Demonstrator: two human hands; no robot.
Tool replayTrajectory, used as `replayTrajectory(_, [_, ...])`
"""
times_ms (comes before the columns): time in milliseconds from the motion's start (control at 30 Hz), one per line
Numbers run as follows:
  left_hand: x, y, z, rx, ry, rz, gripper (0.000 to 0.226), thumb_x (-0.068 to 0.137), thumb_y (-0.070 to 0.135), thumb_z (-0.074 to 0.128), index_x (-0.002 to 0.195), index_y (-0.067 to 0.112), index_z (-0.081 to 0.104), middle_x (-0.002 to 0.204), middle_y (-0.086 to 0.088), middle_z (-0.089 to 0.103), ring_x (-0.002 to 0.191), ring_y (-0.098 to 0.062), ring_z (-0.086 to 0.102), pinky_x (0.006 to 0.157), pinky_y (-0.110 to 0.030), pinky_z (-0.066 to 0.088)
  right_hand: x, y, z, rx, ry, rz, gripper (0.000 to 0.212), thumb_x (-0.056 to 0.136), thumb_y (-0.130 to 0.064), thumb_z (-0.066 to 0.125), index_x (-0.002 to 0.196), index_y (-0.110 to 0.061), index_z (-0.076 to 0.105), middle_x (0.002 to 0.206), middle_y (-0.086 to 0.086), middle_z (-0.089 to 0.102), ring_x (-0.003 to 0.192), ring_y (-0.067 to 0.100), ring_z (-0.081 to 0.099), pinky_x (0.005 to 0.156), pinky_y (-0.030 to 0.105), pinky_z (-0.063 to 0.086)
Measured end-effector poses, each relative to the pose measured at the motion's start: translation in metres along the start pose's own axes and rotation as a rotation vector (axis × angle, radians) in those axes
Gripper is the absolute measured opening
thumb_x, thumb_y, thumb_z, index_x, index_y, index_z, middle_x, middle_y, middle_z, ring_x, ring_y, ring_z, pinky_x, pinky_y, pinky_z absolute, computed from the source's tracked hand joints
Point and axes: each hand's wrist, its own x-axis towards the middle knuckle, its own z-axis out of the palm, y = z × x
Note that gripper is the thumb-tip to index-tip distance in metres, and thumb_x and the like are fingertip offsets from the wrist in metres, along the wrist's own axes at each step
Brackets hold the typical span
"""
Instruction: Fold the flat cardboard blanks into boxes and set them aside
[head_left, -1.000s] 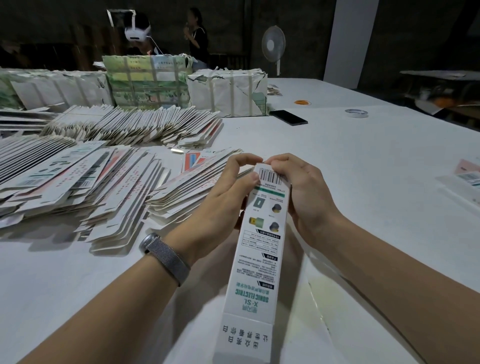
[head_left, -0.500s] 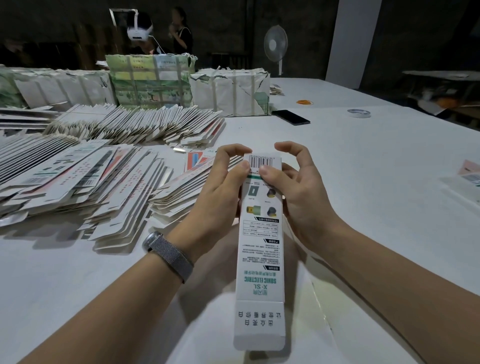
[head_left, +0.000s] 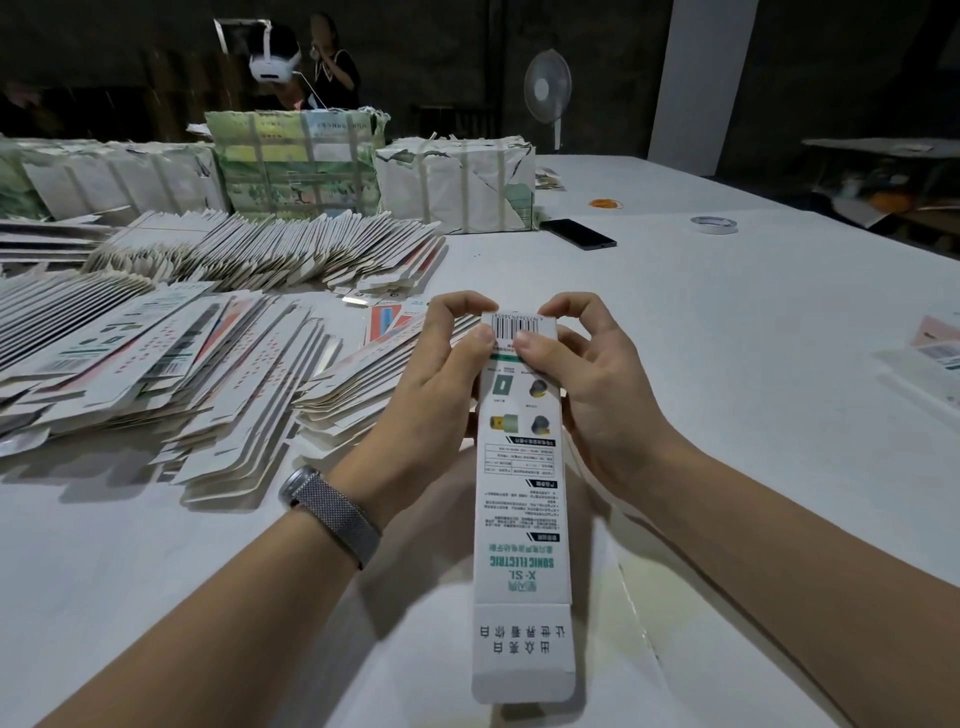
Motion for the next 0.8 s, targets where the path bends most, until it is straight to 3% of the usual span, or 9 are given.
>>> replayTrajectory(133, [0.0001, -0.0020, -0.0003, 0.001, 0.021, 0.009, 0.017, 0.094, 0.037, 0.045, 0.110, 0.037, 0.049, 0.080, -0.001, 0.073, 0.070, -0.019, 0.069, 0.057, -0.030, 0.057, -0.0001, 0.0024, 0.0017, 0.014, 0.004, 0.008, 0.019, 0.095, -0.007, 0.062, 0.101, -0.021, 0.050, 0.079, 0.002, 0.070, 0.066, 0.023, 0.069, 0.063, 0.041, 0.060])
replayTrajectory(300, [0.0008, -0.0010, 0.0001, -0.001, 0.022, -0.021, 0.022, 0.093, 0.038, 0.047, 0.113, 0.033, 0.054, 0.084, -0.004, 0.074, 0.075, -0.022, 0.071, 0.065, -0.039, 0.057, 0.0011, 0.0016, 0.0010, -0.026, 0.017, 0.003, 0.017, 0.095, -0.010, 0.064, 0.099, -0.020, 0.051, 0.076, -0.002, 0.072, 0.067, 0.022, 0.069, 0.066, 0.043, 0.057])
replayTrajectory(433, [0.0008, 0.0014, -0.0014, -0.008, 0.062, -0.033, 0.010, 0.106, 0.030, 0.048, 0.108, 0.031, 0.057, 0.079, -0.001, 0.074, 0.068, -0.016, 0.071, 0.058, -0.032, 0.057, 0.0006, 0.0043, 0.0020, -0.083, 0.003, 0.010, 0.016, 0.097, -0.016, 0.063, 0.103, -0.024, 0.050, 0.077, -0.001, 0.071, 0.066, 0.019, 0.070, 0.060, 0.040, 0.058])
replayTrajectory(500, [0.0010, 0.0008, -0.0010, 0.005, 0.102, -0.039, 0.012, 0.108, 0.024, 0.046, 0.109, 0.028, 0.057, 0.075, 0.003, 0.072, 0.064, -0.013, 0.070, 0.055, -0.031, 0.057, 0.0005, 0.0061, 0.0018, -0.140, 0.011, 0.026, 0.016, 0.097, -0.022, 0.063, 0.106, -0.026, 0.051, 0.083, 0.003, 0.070, 0.067, 0.017, 0.072, 0.056, 0.032, 0.058])
replayTrajectory(567, [0.0014, -0.0005, 0.0002, 0.033, 0.135, -0.034, 0.009, 0.107, 0.026, 0.049, 0.109, 0.028, 0.058, 0.072, 0.005, 0.071, 0.060, -0.011, 0.068, 0.051, -0.028, 0.056, 0.0011, 0.0071, -0.0009, -0.252, 0.051, 0.015, 0.017, 0.096, -0.028, 0.065, 0.108, -0.031, 0.053, 0.093, 0.001, 0.067, 0.073, 0.016, 0.073, 0.058, 0.027, 0.057])
replayTrajectory(667, [0.0022, -0.0015, -0.0017, 0.069, 0.185, 0.019, 0.004, 0.105, 0.028, 0.055, 0.106, 0.027, 0.058, 0.061, 0.006, 0.065, 0.045, -0.007, 0.058, 0.039, -0.020, 0.041, 0.0034, 0.0073, -0.0040, -0.375, 0.093, -0.017, 0.022, 0.091, -0.035, 0.071, 0.107, -0.036, 0.055, 0.102, -0.006, 0.062, 0.081, 0.015, 0.072, 0.067, 0.031, 0.059])
replayTrajectory(800, [0.0026, 0.0000, -0.0057, 0.062, 0.205, 0.060, 0.010, 0.102, 0.029, 0.059, 0.106, 0.022, 0.055, 0.051, 0.008, 0.057, 0.037, -0.004, 0.049, 0.037, -0.016, 0.035, 0.0036, 0.0055, -0.0027, -0.359, -0.041, 0.068, 0.035, 0.076, -0.047, 0.069, 0.107, -0.031, 0.066, 0.101, -0.007, 0.068, 0.087, 0.013, 0.072, 0.069, 0.028, 0.058])
